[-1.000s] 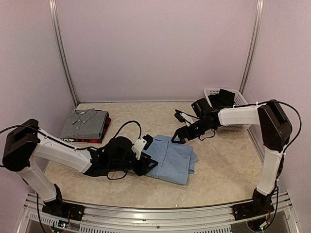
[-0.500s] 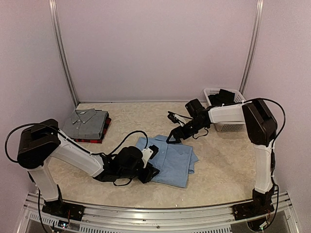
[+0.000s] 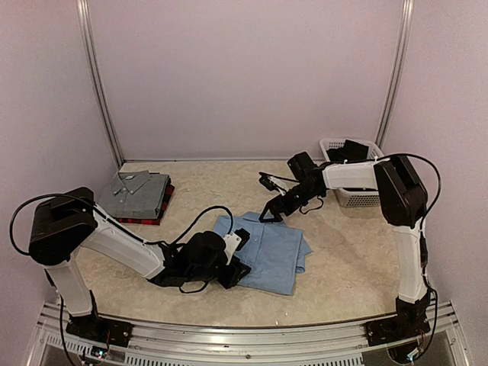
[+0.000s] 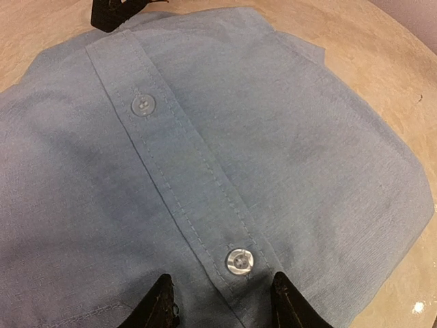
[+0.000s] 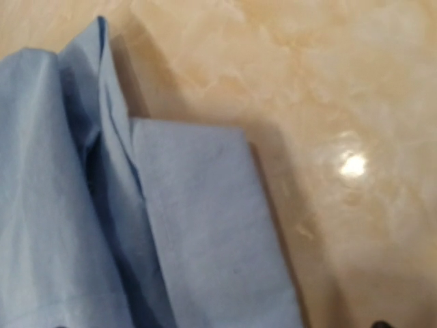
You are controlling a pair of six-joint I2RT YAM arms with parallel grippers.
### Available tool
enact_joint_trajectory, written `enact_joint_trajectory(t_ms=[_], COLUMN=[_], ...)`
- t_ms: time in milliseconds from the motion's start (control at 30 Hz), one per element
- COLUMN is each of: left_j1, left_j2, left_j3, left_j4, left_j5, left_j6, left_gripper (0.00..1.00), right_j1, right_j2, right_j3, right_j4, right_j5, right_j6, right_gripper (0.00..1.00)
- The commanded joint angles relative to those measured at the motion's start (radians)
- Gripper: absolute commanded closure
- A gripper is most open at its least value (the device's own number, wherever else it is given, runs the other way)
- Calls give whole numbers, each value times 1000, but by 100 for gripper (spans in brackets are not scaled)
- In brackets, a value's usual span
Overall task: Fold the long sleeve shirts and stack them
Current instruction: Pick up the square-folded shirt from the center of the board.
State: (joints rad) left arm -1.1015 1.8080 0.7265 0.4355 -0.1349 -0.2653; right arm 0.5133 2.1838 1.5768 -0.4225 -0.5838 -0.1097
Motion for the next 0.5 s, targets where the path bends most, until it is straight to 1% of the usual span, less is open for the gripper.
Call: enact_joint_trajectory(t_ms=[0,233,467], left_j1=[-7,-7,-7], left_j2=[19,24,24], left_j3=[13,16,21], left_j4=[-25,-27,-33], left_j5=[-17,-19,-30], left_j6=[6,11,23], left_gripper=[55,55,55], right_j1=[-17,-29,-34], right_j2=[93,144,146], right_j3=[63,72,37], right_j4=[-125,-169,-185], right_j5=[-117,-247,-288], right_j6=[-60,-62,-48], right_gripper=[8,10,14])
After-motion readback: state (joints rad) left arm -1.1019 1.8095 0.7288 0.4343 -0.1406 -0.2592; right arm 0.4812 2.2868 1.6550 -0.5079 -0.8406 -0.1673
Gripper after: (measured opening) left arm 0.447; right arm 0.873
